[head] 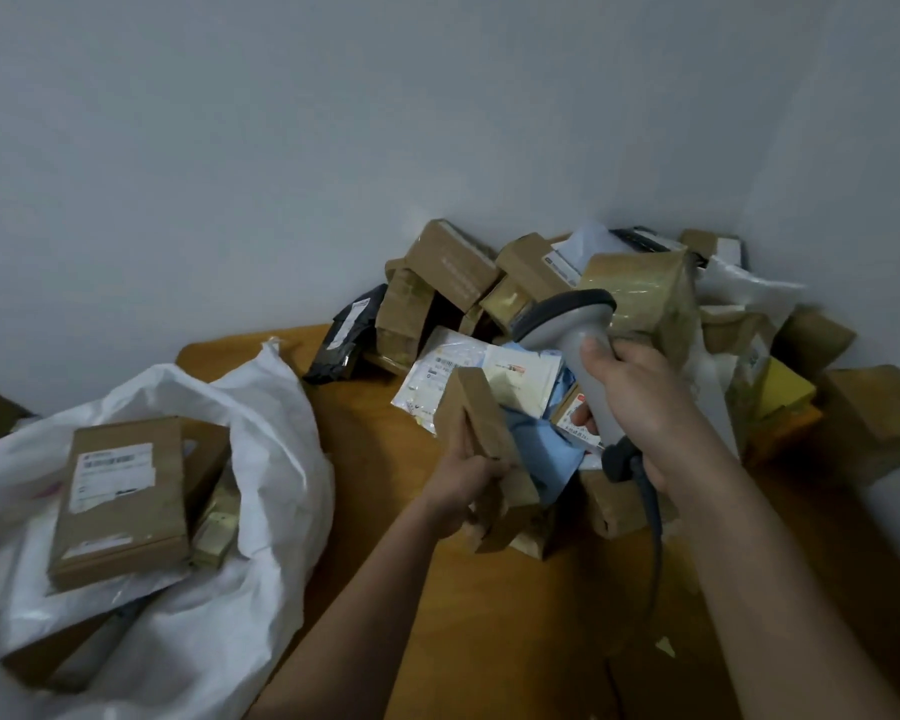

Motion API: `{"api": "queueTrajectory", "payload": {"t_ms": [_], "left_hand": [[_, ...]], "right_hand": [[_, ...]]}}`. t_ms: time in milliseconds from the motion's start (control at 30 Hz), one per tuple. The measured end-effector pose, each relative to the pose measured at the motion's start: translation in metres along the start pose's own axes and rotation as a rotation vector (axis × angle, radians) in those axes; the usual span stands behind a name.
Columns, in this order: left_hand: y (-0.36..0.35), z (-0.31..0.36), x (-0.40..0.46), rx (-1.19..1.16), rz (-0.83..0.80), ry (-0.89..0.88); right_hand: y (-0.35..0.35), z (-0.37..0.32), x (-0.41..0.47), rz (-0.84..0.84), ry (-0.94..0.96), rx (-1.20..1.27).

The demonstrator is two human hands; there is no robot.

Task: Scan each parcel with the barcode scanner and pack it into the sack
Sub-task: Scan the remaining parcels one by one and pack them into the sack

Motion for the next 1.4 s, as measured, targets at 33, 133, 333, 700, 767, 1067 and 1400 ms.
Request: {"api": "queueTrajectory", "payload": {"t_ms": [33, 133, 333, 700, 767, 1067, 1400], "left_hand": [[0.008, 0.003, -0.005, -0.032, -0.01, -0.03], [0.034, 0.002, -0.018, -0.113, 0.035, -0.075], [0.053, -0.011, -0.026, -0.013, 0.211, -0.143], [0.107, -0.057, -0.022, -0.454, 0.44, 0.074], [0.105, -0.047, -0.021, -0.572, 0.41, 0.013], [0.093, -0.011, -0.035, -0.801, 0.266, -0.09], [0.141, 0.043, -0.069, -0.087, 0.382, -0.278]], "right_hand": [[-0.005, -0.001, 0.0, -0.015, 0.008, 0.003], [-0.024, -0.005, 0.0, -0.077, 0.015, 0.022], [-0.053, -0.016, -0.012, -0.183, 0.058, 0.008], [-0.036, -0.011, -0.019, -0.124, 0.048, 0.01], [-0.034, -0.015, -0.022, -0.115, 0.059, 0.019], [-0.04, -0.039, -0.043, -0.13, 0.187, 0.035], [-0.021, -0.02, -0.022, 0.109, 0.198, -0.104]]}}
Point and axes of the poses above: each hand's wrist, its own x-axis towards the middle knuckle, its own y-axis out of the back of the hand, z = x × y, the point moved 9 cm from there along x, towards the middle knuckle, and after that the axes turned 1 degree about y, right-handed, at the moved point
